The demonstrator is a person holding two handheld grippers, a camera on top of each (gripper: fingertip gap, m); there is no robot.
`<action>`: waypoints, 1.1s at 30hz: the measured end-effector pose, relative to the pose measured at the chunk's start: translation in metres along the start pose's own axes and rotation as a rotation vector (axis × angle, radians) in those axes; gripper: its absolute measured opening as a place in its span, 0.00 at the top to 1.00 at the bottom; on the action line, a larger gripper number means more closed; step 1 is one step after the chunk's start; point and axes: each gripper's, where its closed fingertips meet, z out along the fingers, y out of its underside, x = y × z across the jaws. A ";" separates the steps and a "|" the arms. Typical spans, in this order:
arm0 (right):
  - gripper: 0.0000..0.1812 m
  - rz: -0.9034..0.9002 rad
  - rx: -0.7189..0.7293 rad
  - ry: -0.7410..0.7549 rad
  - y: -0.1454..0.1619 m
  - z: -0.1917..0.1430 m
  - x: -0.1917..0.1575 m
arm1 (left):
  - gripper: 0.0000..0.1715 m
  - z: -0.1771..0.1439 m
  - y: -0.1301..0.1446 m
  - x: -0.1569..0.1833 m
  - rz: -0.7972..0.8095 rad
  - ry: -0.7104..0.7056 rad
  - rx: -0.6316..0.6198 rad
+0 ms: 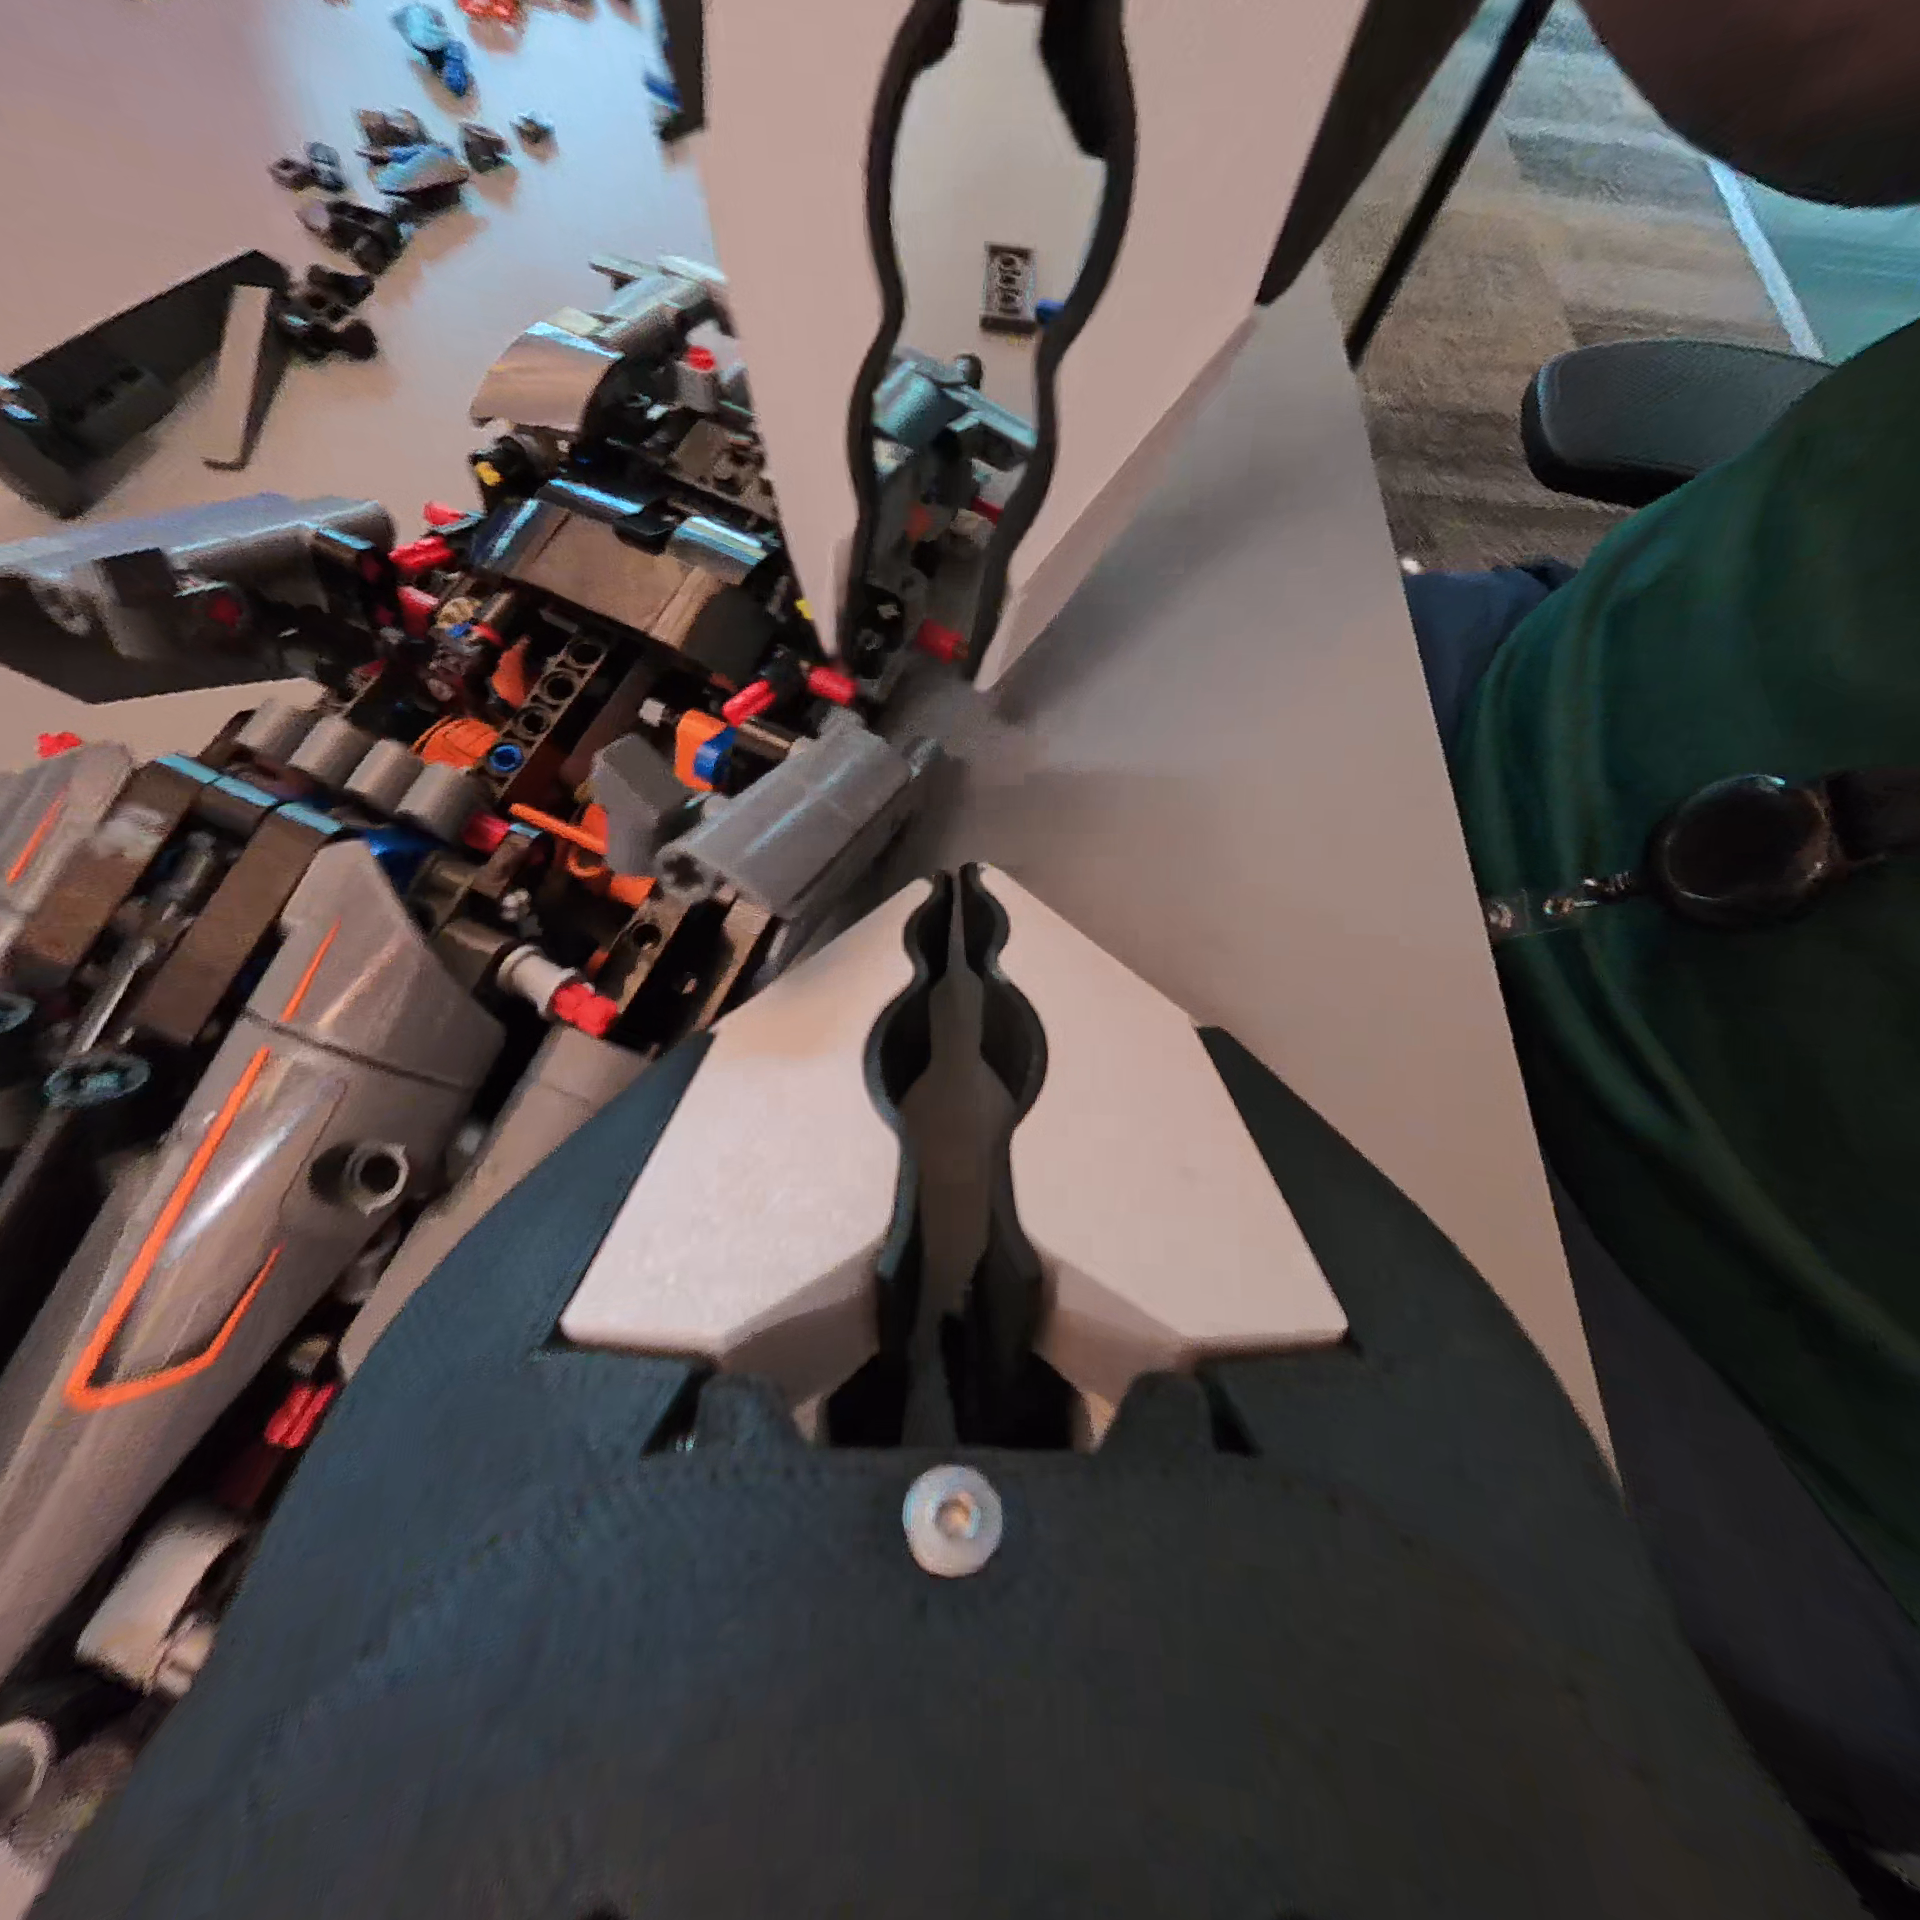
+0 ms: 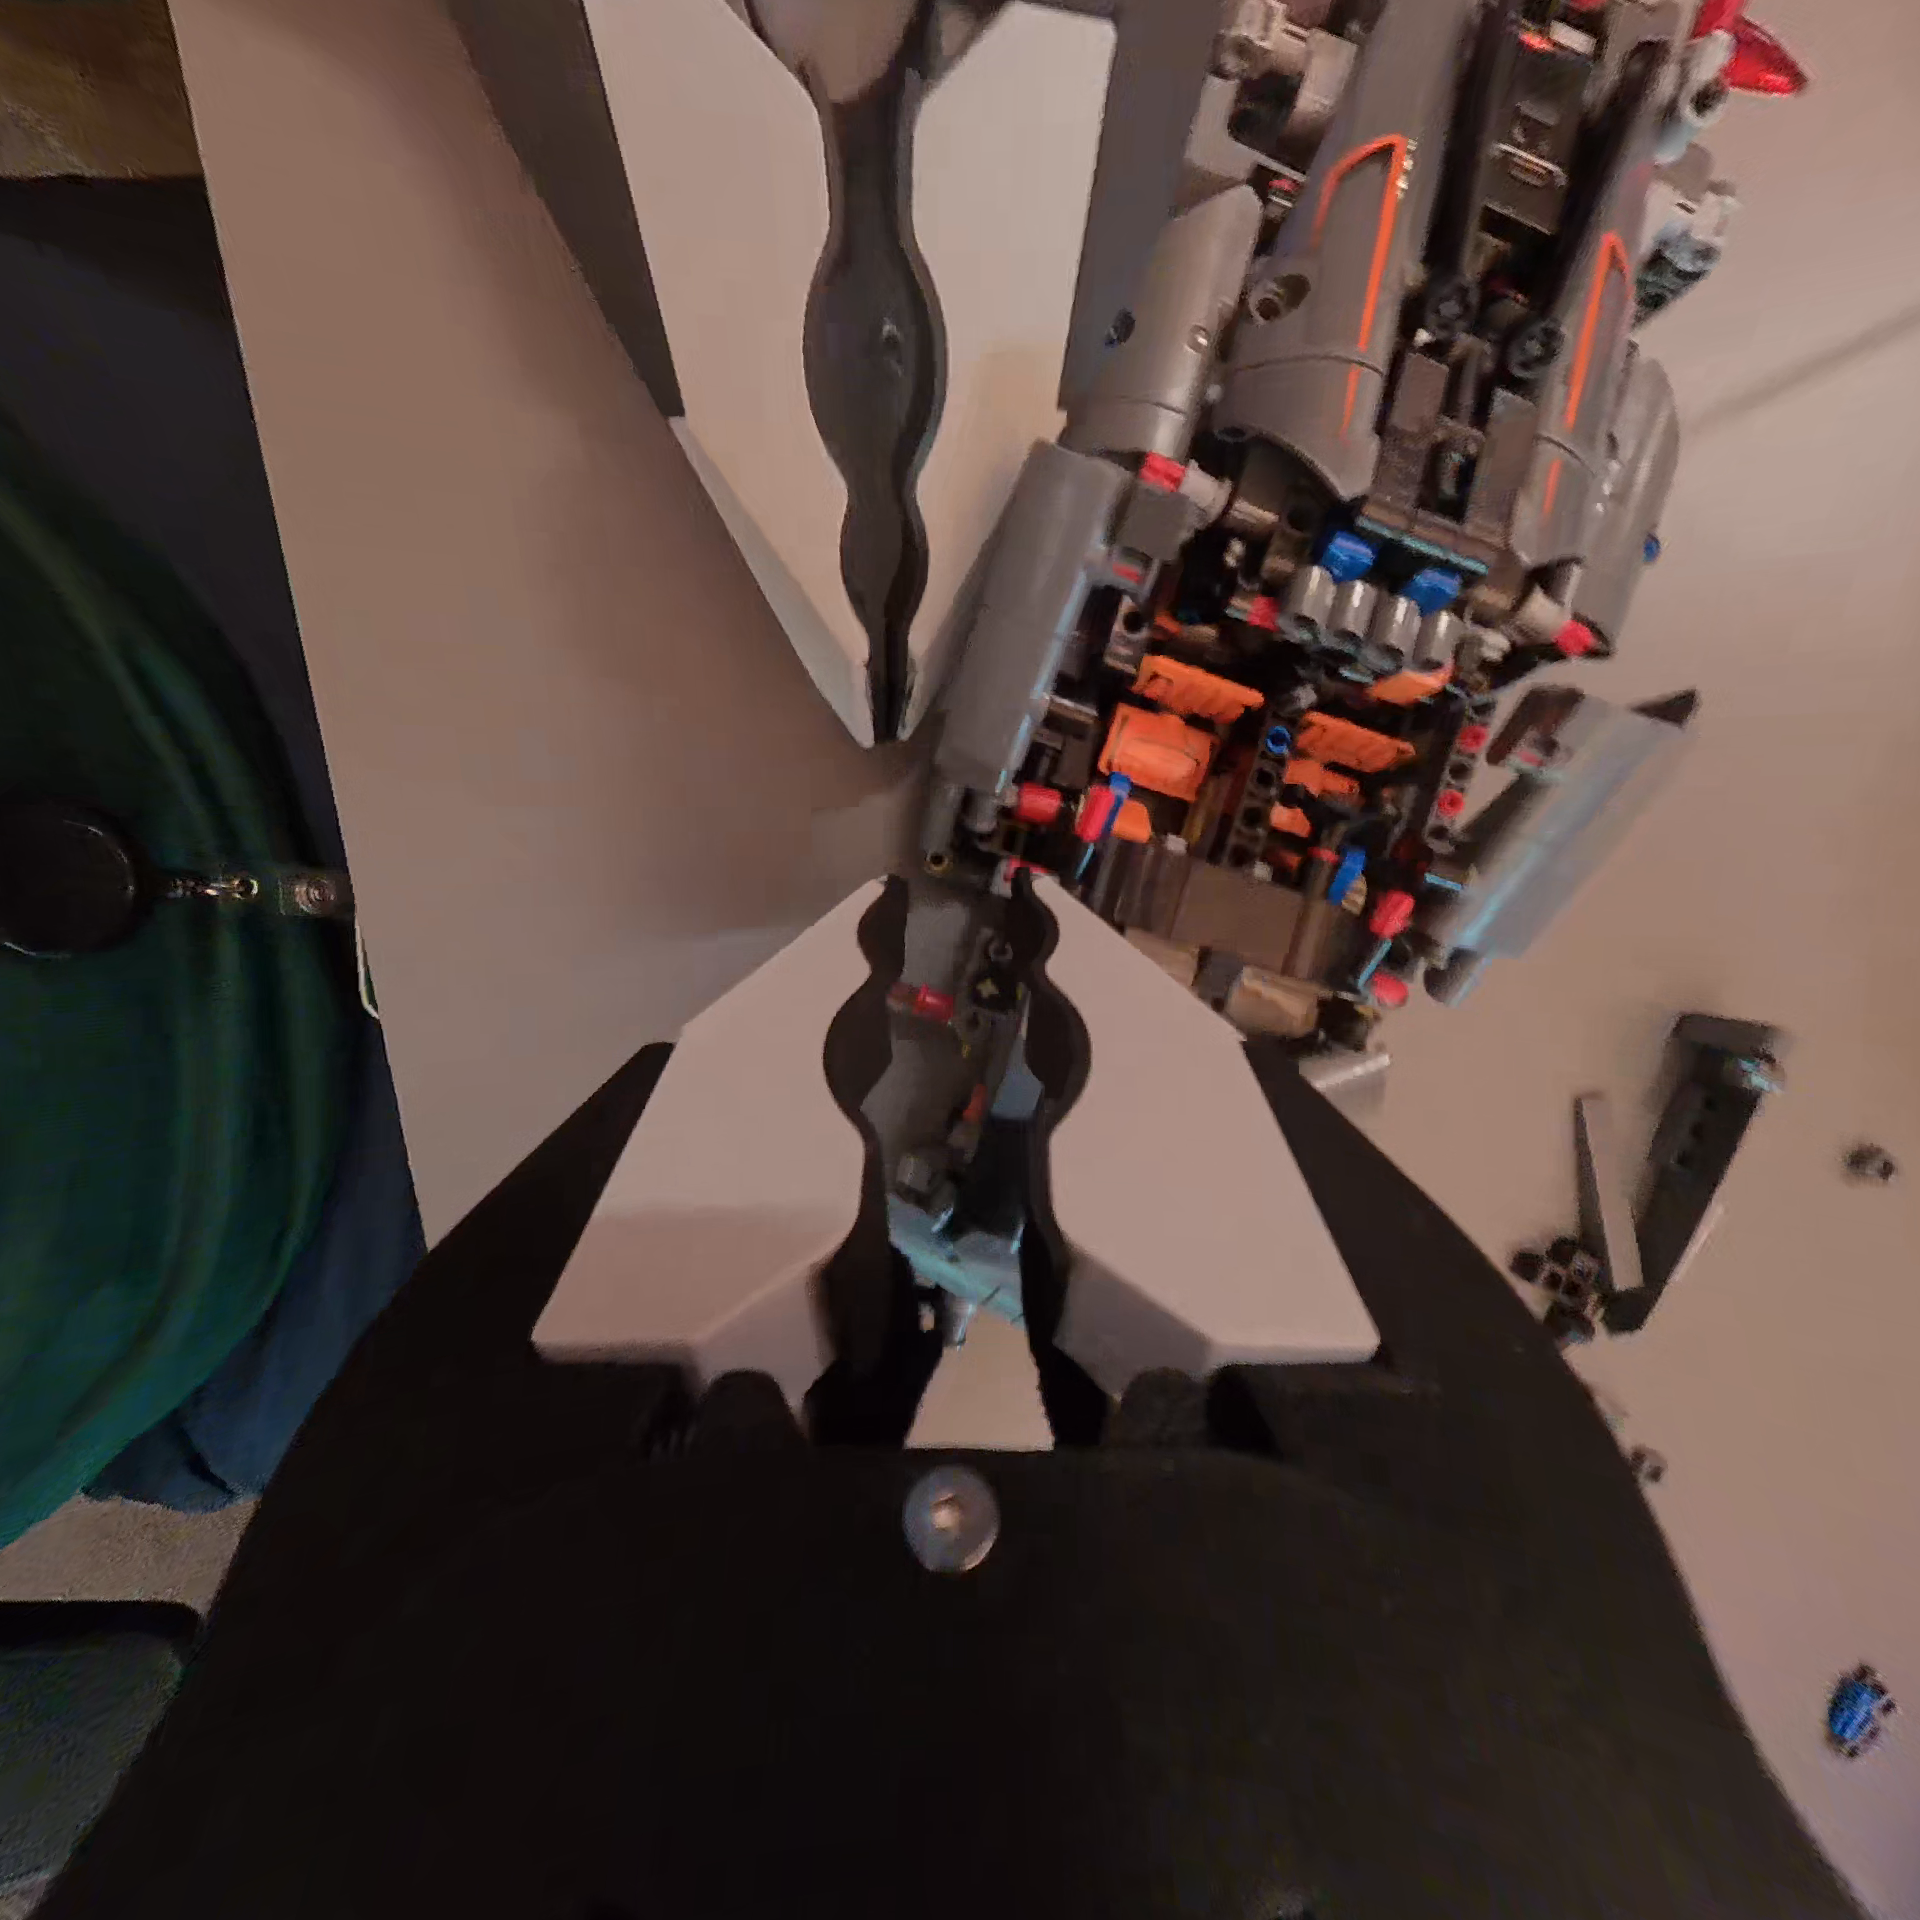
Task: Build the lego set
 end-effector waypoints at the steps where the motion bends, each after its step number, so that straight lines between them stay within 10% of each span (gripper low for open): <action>1: 0.89 0.023 0.016 0.003 0.001 -0.003 0.000 | 1.00 -0.001 0.000 0.000 -0.013 -0.005 0.004; 13: 0.79 0.155 0.130 0.112 -0.009 -0.007 0.001 | 0.91 -0.004 -0.003 -0.008 -0.060 -0.115 0.037; 33: 0.91 0.213 0.117 0.074 -0.014 0.023 0.008 | 1.00 0.012 0.003 -0.014 0.036 -0.118 -0.068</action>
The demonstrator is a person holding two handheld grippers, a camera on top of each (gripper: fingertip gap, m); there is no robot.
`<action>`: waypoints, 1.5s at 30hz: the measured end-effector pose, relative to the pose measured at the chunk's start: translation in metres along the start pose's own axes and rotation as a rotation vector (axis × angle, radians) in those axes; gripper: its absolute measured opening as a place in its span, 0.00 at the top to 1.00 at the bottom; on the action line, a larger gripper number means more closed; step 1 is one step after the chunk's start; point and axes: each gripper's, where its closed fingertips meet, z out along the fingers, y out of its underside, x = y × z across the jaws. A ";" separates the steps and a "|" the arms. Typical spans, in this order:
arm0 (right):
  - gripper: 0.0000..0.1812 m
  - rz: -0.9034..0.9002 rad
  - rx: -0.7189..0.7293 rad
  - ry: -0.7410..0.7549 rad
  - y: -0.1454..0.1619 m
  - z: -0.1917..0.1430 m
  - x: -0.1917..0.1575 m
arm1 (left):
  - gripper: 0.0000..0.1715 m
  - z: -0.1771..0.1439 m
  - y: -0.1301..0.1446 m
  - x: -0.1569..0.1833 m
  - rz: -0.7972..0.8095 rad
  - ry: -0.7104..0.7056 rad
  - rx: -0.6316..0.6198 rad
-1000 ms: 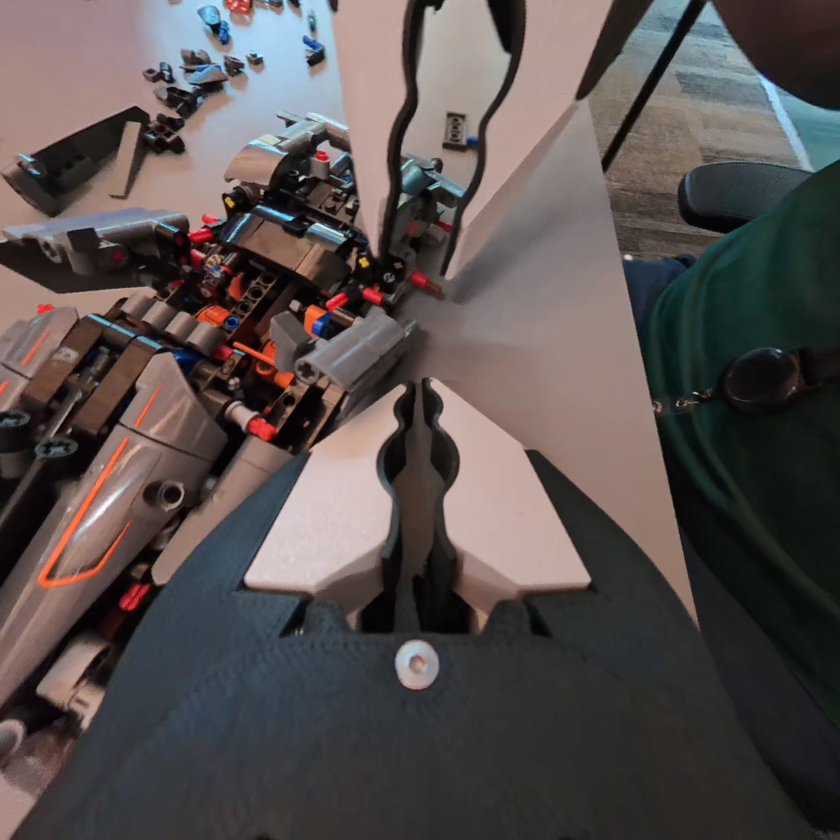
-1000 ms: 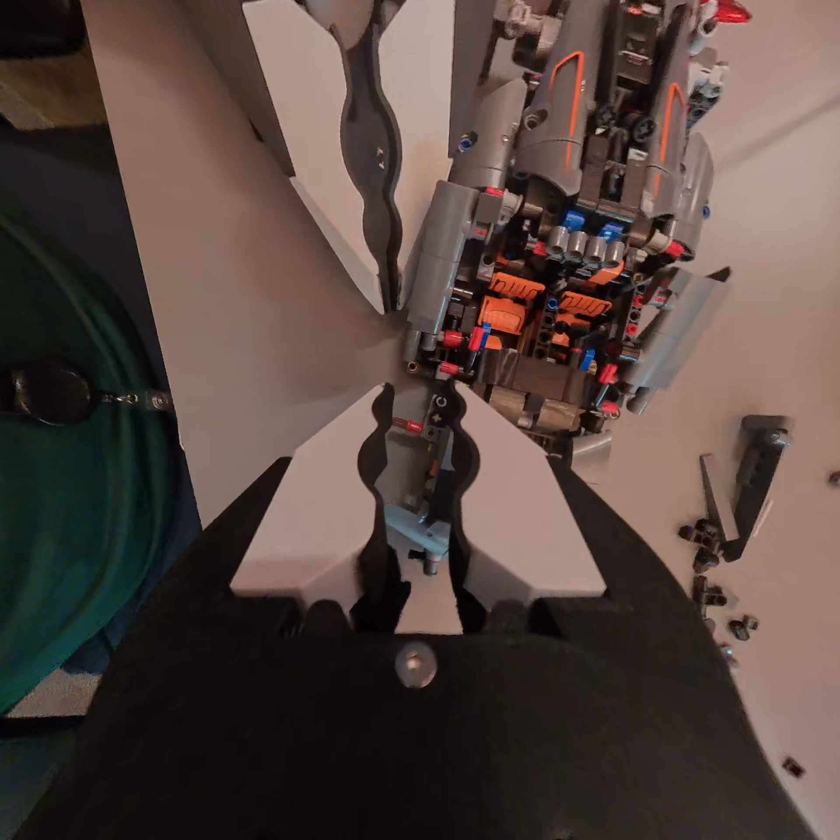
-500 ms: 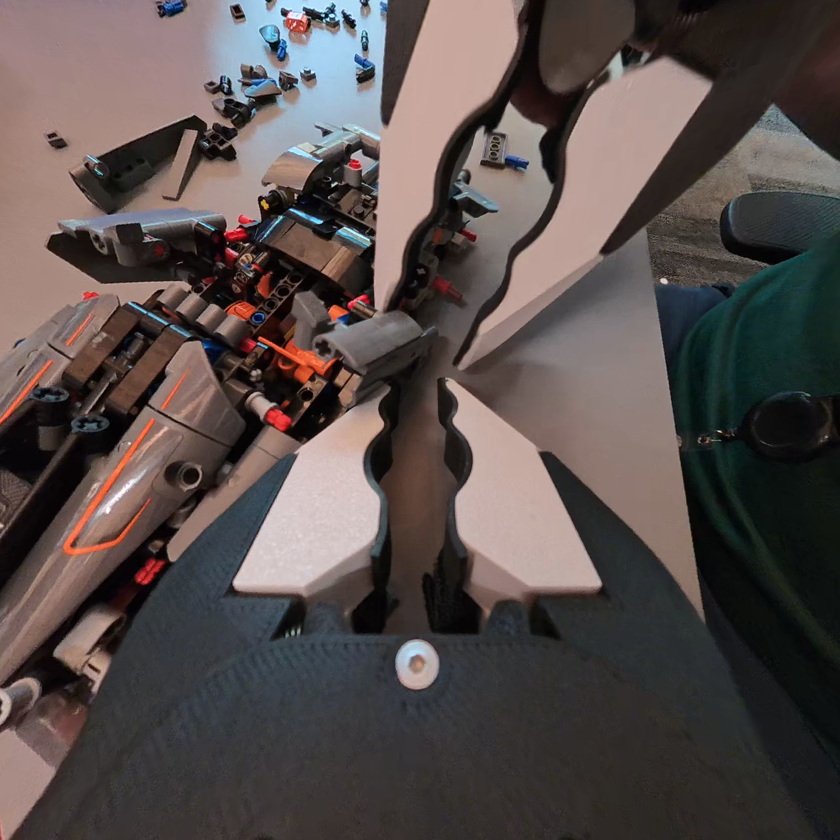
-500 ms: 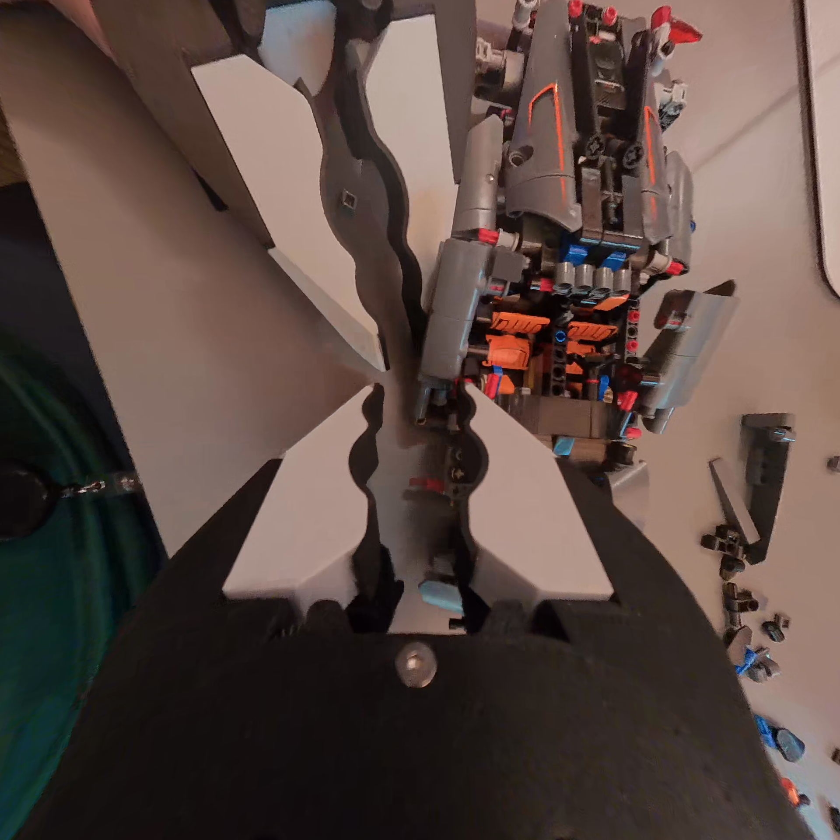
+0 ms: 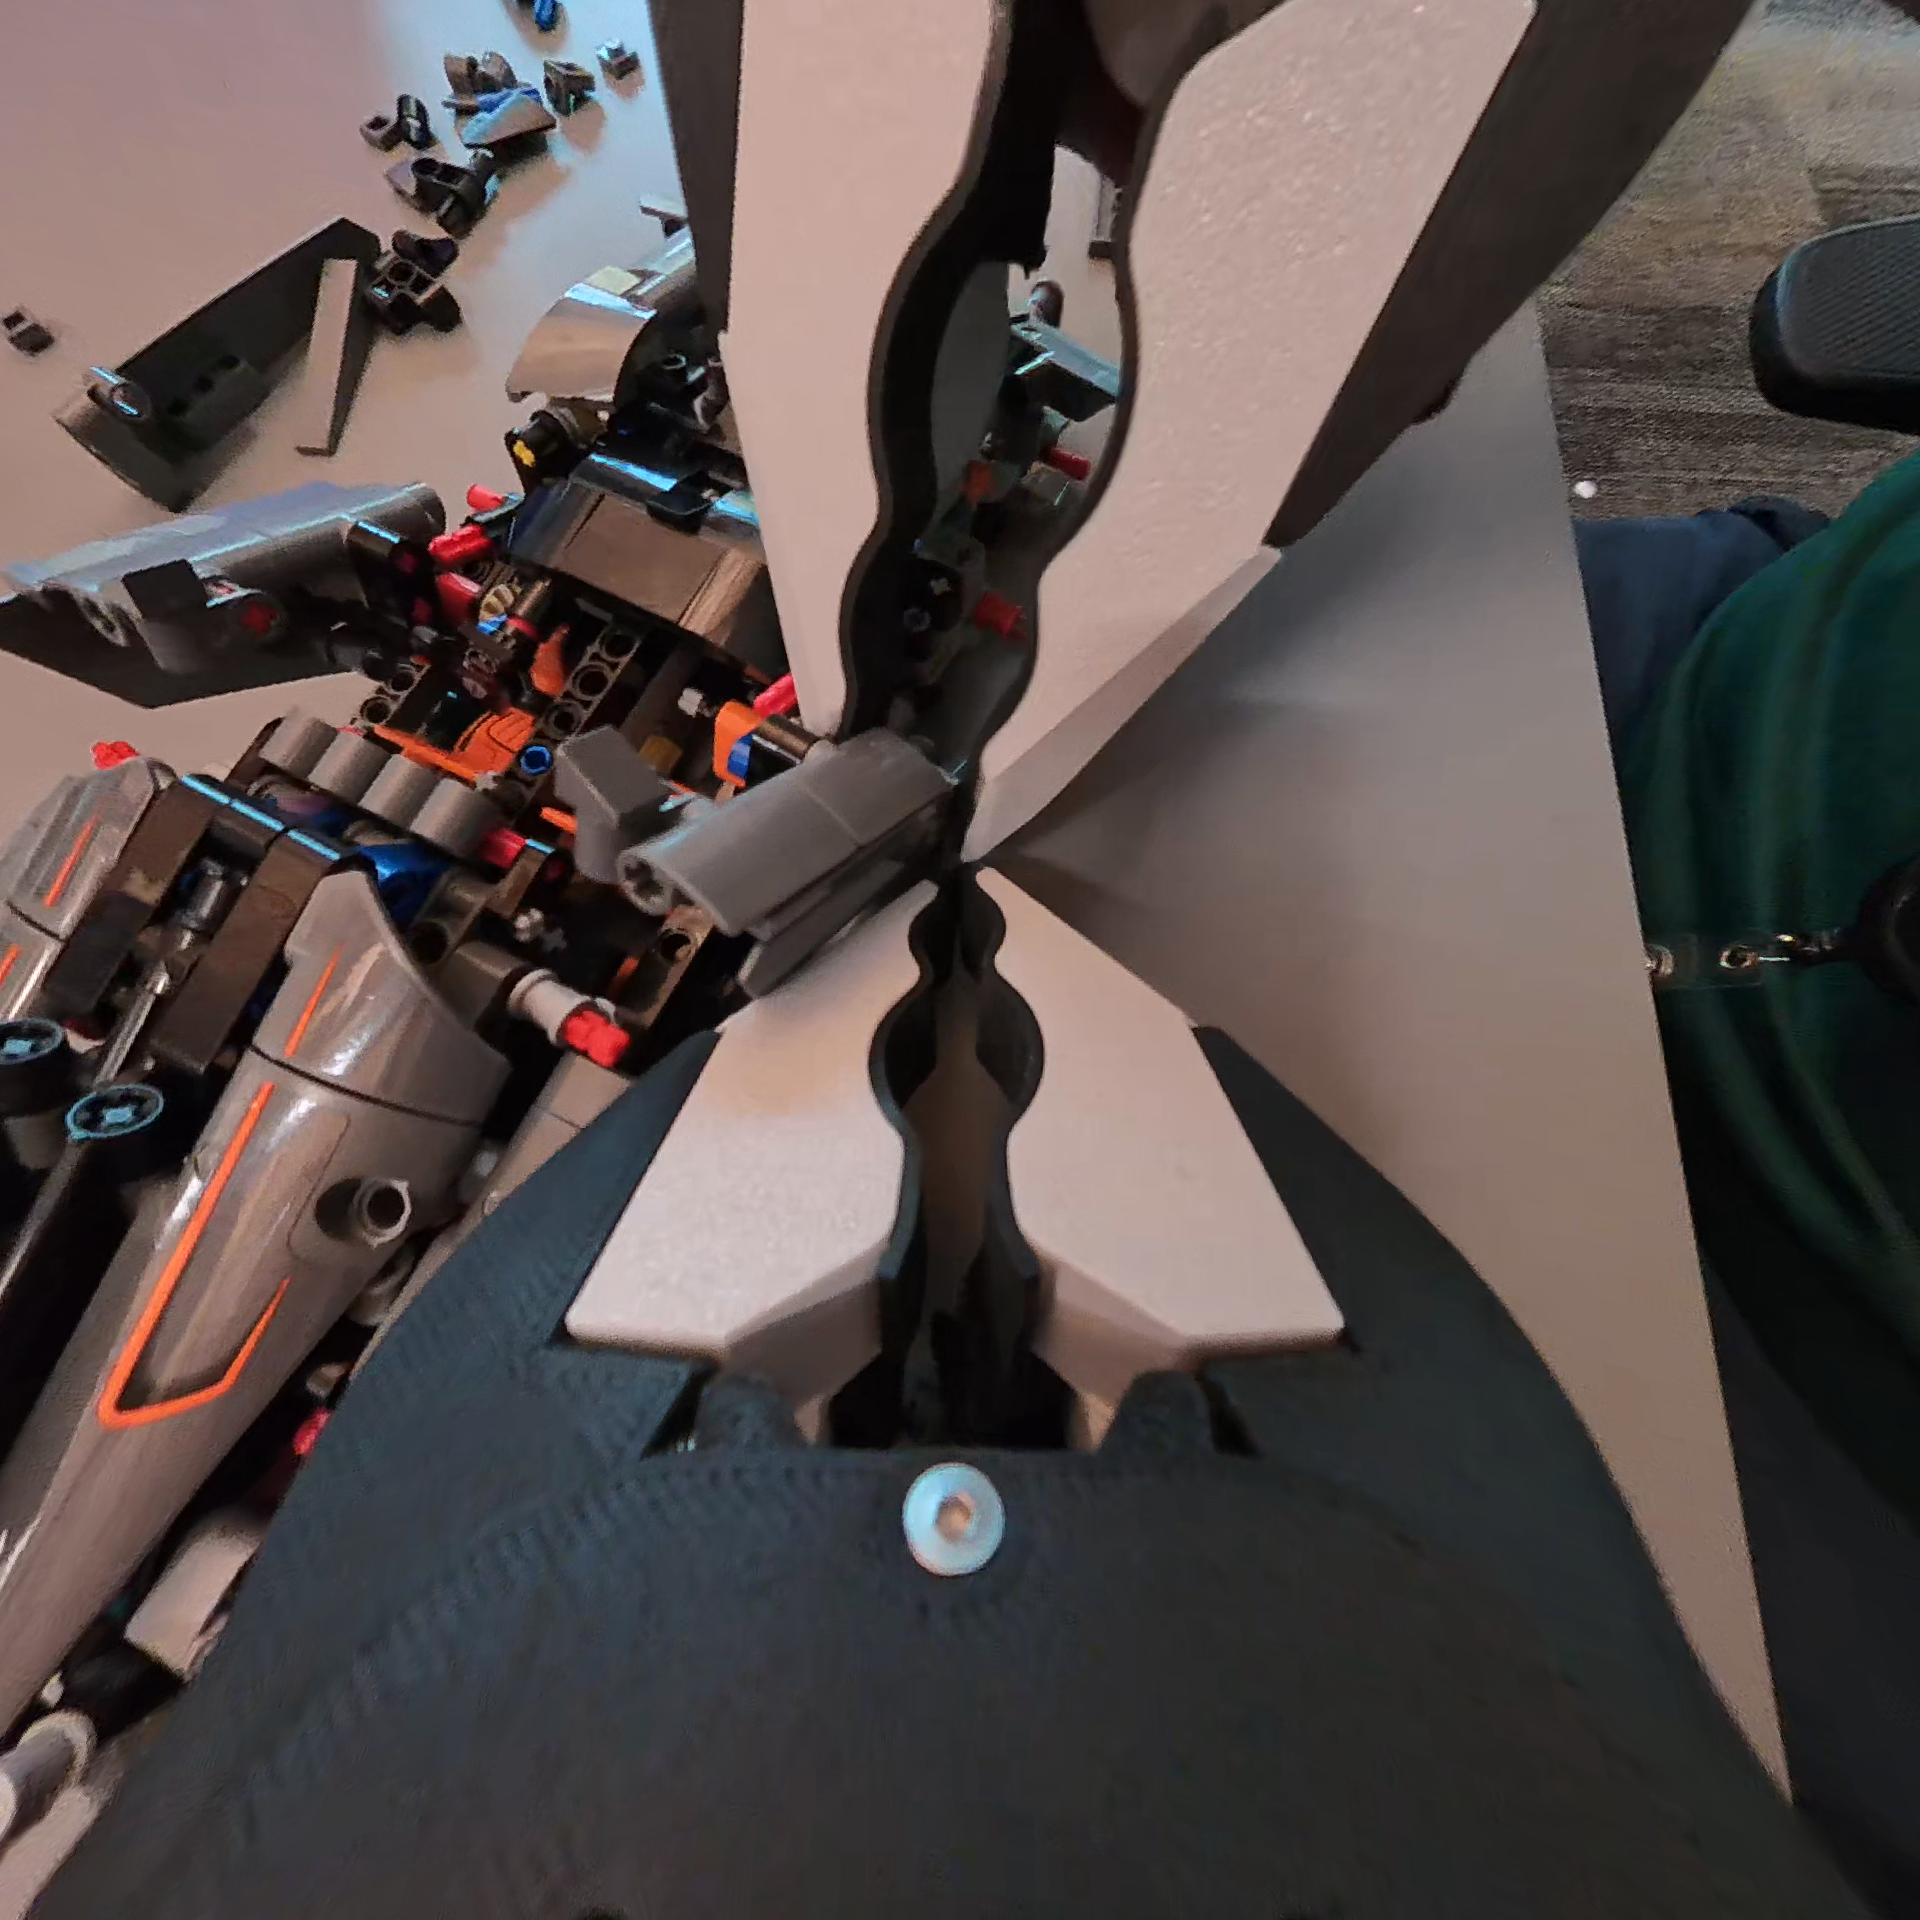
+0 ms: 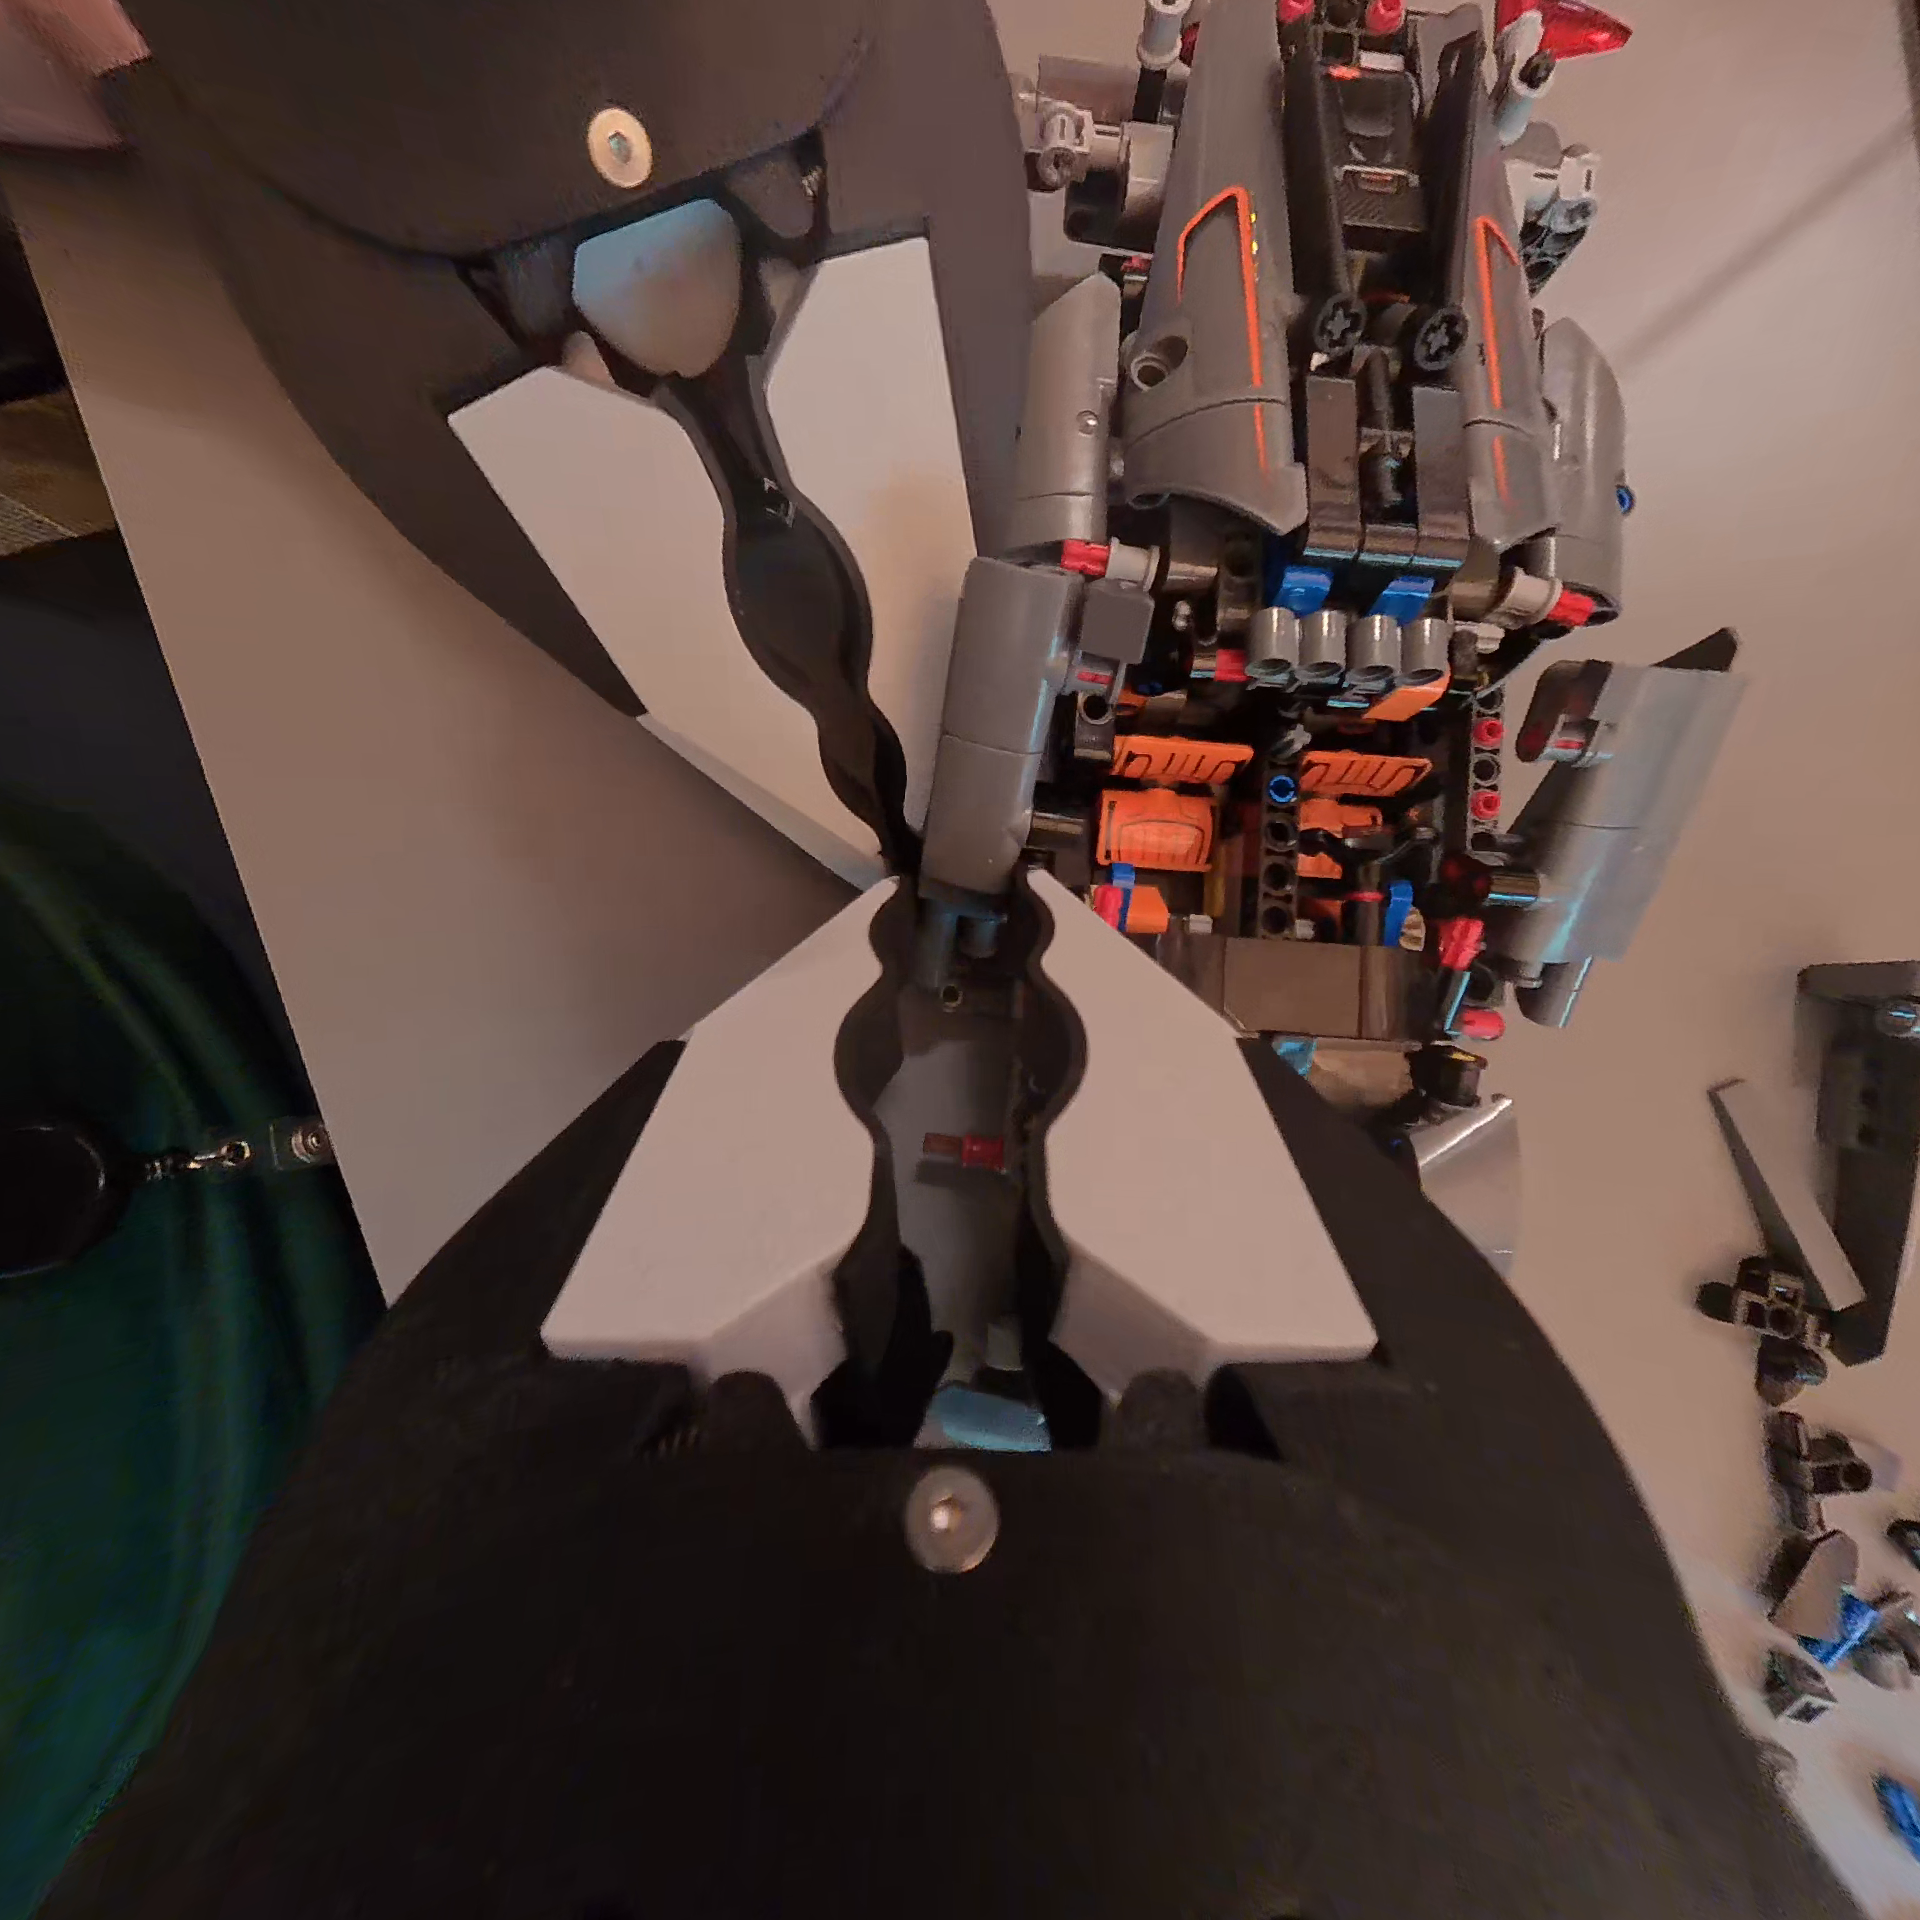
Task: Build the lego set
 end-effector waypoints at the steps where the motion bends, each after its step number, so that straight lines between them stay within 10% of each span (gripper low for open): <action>1: 0.91 0.002 -0.006 0.001 0.000 0.000 0.000 | 1.00 0.000 0.001 0.000 0.005 -0.010 -0.005; 45: 0.92 -0.174 0.003 -0.255 0.008 0.004 -0.027 | 1.00 -0.010 0.016 -0.021 0.008 -0.185 -0.041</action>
